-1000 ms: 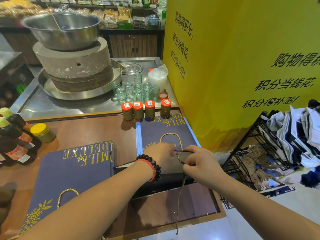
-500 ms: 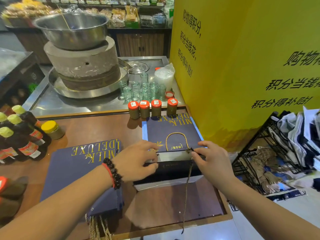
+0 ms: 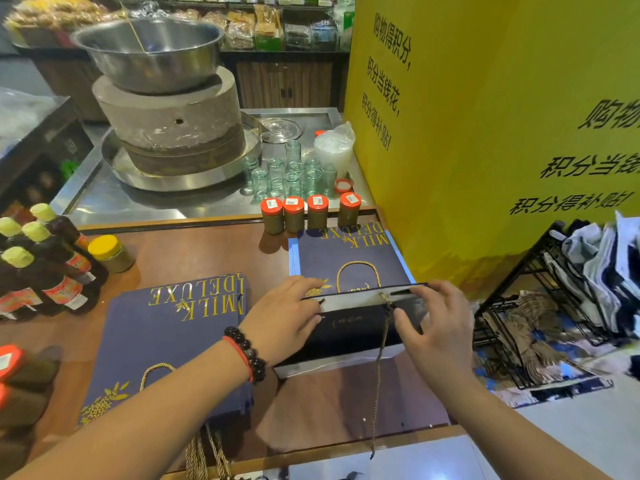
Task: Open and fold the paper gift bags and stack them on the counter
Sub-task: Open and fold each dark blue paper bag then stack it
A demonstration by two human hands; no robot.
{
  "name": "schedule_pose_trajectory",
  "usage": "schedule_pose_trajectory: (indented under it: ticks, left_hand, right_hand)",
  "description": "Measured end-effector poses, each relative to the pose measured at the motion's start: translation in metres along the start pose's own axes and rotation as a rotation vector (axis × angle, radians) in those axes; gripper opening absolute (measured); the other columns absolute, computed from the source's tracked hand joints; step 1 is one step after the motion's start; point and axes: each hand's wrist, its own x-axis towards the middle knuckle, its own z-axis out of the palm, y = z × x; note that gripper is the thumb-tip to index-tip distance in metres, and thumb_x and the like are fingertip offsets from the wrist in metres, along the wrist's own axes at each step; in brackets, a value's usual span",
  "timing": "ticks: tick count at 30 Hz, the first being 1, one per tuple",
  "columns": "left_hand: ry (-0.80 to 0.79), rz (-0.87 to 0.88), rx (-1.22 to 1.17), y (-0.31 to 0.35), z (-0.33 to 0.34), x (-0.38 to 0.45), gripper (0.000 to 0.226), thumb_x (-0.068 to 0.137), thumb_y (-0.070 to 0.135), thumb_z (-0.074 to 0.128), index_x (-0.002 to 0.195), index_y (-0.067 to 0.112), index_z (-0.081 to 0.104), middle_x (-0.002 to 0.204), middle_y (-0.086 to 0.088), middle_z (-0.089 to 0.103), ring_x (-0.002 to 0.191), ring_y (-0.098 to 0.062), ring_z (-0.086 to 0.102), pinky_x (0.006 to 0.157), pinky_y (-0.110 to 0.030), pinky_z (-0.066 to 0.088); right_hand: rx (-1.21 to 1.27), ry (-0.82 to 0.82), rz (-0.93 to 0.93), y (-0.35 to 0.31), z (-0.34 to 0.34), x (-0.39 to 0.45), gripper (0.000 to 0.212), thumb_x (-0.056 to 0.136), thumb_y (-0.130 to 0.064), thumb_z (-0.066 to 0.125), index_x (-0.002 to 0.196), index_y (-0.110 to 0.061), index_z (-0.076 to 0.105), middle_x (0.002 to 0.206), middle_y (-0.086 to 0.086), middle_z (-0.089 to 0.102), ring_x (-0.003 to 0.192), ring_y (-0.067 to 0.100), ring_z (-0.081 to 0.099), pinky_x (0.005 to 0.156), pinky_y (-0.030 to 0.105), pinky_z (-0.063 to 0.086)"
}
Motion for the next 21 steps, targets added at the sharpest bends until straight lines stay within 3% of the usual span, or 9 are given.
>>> schedule_pose_trajectory:
  ticks: [3,6,9,11,15,19,21]
  left_hand:
    - [0.023,-0.003,0.01,0.0,0.001,0.002,0.005,0.08,0.02,0.073,0.079,0.016,0.071,0.121,-0.004,0.061,0.109,-0.024,0.056,0.083,-0.038,0.053]
    - [0.015,-0.019,-0.008,-0.002,0.002,0.002,0.006,0.083,0.021,0.07,0.081,0.015,0.071,0.122,-0.004,0.06,0.111,-0.025,0.055,0.084,-0.04,0.053]
    - [0.021,-0.013,-0.013,-0.004,0.004,0.001,0.013,0.085,0.023,0.063,0.083,0.013,0.072,0.121,-0.005,0.06,0.11,-0.025,0.055,0.083,-0.04,0.053]
    - [0.026,-0.01,-0.014,-0.005,0.006,0.0,0.017,0.087,0.024,0.059,0.086,0.012,0.072,0.119,-0.005,0.061,0.108,-0.025,0.054,0.083,-0.041,0.054]
    - [0.058,0.004,-0.008,-0.008,0.008,0.0,0.036,0.09,0.032,0.043,0.084,0.01,0.071,0.115,-0.005,0.063,0.105,-0.024,0.052,0.082,-0.038,0.052]
    - [0.065,-0.001,-0.007,-0.01,0.011,0.001,0.039,0.09,0.033,0.041,0.087,0.01,0.072,0.113,-0.005,0.063,0.104,-0.025,0.054,0.08,-0.04,0.054]
    - [0.054,-0.005,-0.009,-0.012,0.012,0.001,0.039,0.09,0.033,0.041,0.089,0.01,0.072,0.114,-0.005,0.063,0.106,-0.026,0.055,0.08,-0.043,0.054]
  right_hand:
    - [0.125,-0.007,0.108,-0.005,0.006,-0.024,0.02,0.081,-0.034,0.067,0.094,-0.018,0.067,0.096,-0.006,0.058,0.09,0.012,0.055,0.081,0.04,0.045]
    - [0.295,-0.27,0.415,-0.01,0.018,-0.03,0.011,0.086,-0.032,0.07,0.094,-0.028,0.063,0.083,-0.012,0.061,0.077,0.002,0.057,0.068,0.028,0.049]
    - [0.35,-0.523,0.504,-0.006,0.036,-0.03,0.003,0.091,-0.03,0.066,0.093,-0.028,0.064,0.079,-0.014,0.063,0.076,-0.004,0.055,0.06,0.008,0.039]
    - [0.429,-0.604,0.568,0.004,0.049,-0.04,0.003,0.093,-0.025,0.063,0.091,-0.027,0.064,0.078,-0.014,0.063,0.076,-0.002,0.057,0.062,0.01,0.041]
    - [0.294,-0.651,0.819,0.055,0.07,-0.089,0.008,0.091,-0.021,0.065,0.085,-0.023,0.068,0.077,-0.005,0.066,0.075,0.016,0.063,0.076,0.033,0.054]
    - [0.062,-0.736,0.85,0.099,0.057,-0.141,0.029,0.089,-0.015,0.059,0.06,-0.015,0.06,0.056,-0.001,0.053,0.056,0.018,0.051,0.058,0.026,0.041]
    - [0.031,-0.735,0.931,0.109,0.044,-0.156,0.023,0.09,-0.016,0.057,0.071,-0.007,0.065,0.065,0.007,0.062,0.057,0.022,0.056,0.056,0.029,0.048]
